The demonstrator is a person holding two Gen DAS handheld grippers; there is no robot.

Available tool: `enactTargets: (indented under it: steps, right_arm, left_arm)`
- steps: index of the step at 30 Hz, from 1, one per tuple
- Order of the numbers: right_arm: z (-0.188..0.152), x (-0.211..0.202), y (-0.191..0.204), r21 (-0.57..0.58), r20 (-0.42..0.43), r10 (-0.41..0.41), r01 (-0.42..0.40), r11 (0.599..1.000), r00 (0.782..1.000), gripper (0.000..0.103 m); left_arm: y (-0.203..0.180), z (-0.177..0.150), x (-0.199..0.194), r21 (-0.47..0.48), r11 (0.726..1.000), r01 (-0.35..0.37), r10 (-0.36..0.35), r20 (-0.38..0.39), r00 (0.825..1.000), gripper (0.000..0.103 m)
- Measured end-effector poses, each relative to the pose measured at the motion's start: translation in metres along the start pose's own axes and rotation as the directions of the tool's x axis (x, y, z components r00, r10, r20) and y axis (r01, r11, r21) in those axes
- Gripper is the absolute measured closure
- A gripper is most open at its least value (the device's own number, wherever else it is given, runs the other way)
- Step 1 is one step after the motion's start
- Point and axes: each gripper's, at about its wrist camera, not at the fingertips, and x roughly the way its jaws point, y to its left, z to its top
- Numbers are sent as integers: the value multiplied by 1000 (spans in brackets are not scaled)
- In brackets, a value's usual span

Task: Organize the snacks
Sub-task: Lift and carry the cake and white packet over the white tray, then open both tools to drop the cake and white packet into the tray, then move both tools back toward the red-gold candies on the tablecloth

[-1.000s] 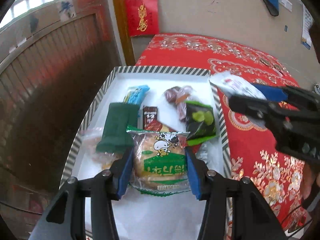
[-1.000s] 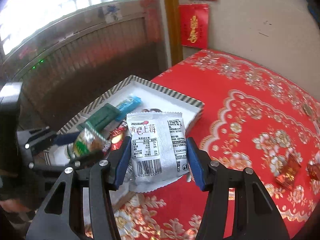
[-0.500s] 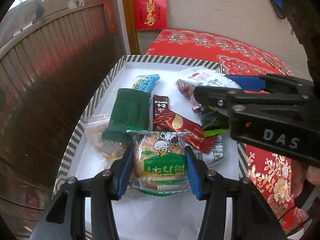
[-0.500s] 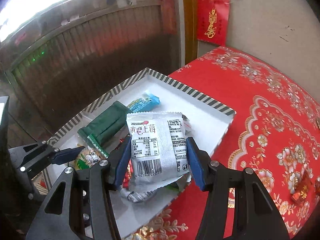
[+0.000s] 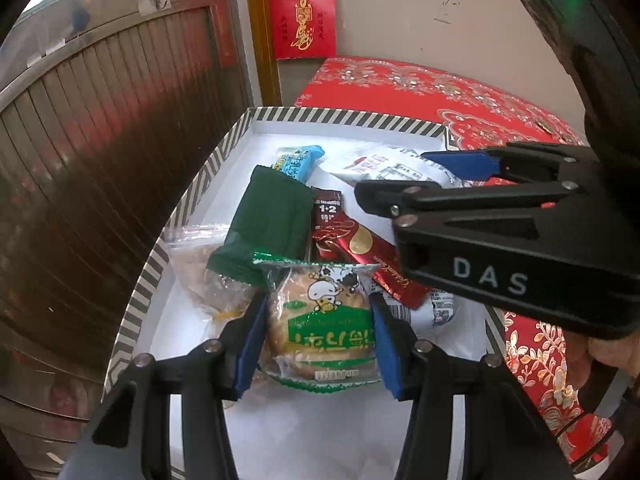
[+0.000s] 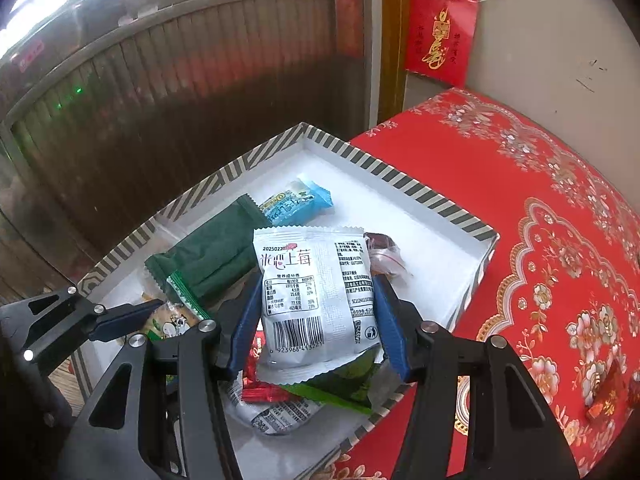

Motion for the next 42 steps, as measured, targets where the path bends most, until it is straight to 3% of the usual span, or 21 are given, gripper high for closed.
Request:
enactTargets:
  steps: [6,8,12,17,31,33,35,36,42]
  right_arm:
    - [1,-1,1,6,-1,12,-12,1000,1000,49]
    - [0,-2,-1,27,-10,24,-24,999,1000,48]
    - [0,-8,-2,38,-2,53,-53,998,999,48]
    - [-1,-20,-5,67,31,89,-91,994,996,48]
    - [-7,-15,2,38,-14,111,-111,993,994,47]
    - [-8,-15,1,44,-14,124,-123,991,992,43]
    - [-8,-15,-1,55,-14,165,-164,985,986,26]
    - [-8,-15,-1,64,-14,184,-183,981,983,23]
    - [-14,-32,-8,64,21,157,-158,985,987,23]
  left_arm:
    - [-3,-1,1,-1,1000,-8,8,1,1000,48]
    - [-3,-1,1,-5,1000,-8,8,-2,1000,44]
    - [-3,-1,-2,-13,1000,3,-3,-2,1000,25]
    - [-5,-1,-6,-10,999,-30,30,17,999,16]
    - [-1,-3,-11,-26,998,-56,56,8,998,15]
    - [-1,-2,-10,-28,998,-59,59,5,998,14]
    - [0,-1,-11,-31,998,-59,59,3,998,14]
    - [0,-1,-11,-32,997,-63,63,3,998,14]
    - [-6,3,-16,-37,998,-48,48,6,999,14]
